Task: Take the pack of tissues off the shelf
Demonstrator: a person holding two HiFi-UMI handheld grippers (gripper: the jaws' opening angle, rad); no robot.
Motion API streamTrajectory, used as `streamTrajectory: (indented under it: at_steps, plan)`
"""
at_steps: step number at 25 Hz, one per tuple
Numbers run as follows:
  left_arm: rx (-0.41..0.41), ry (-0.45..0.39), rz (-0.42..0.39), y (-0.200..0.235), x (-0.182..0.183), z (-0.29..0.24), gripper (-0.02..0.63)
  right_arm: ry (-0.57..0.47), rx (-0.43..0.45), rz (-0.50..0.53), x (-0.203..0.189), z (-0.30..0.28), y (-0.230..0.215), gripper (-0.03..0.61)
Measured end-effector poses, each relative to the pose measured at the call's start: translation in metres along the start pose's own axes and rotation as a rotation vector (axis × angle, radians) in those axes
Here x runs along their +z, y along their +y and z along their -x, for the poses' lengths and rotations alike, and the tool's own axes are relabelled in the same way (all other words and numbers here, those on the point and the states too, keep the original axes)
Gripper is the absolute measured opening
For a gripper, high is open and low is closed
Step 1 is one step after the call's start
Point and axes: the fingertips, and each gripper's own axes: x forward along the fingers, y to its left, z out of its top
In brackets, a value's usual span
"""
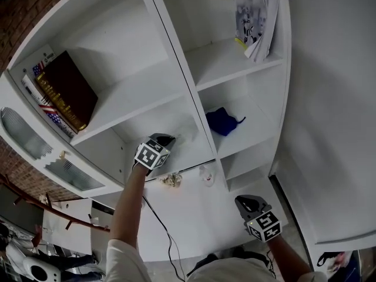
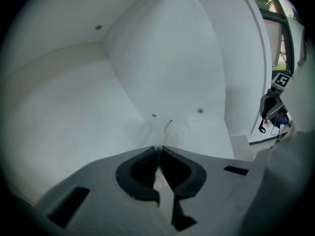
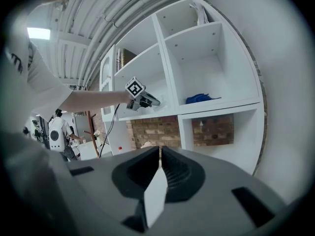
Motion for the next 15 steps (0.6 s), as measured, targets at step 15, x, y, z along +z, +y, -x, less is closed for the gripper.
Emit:
streamTrajectory:
  at_steps: [15]
  plan:
    - [0.089,-0.036,0.083,-0.030,-0.039,0.092,0.026,0.012,0.114,0.030,-0.007,-0.002,0.039,0.034]
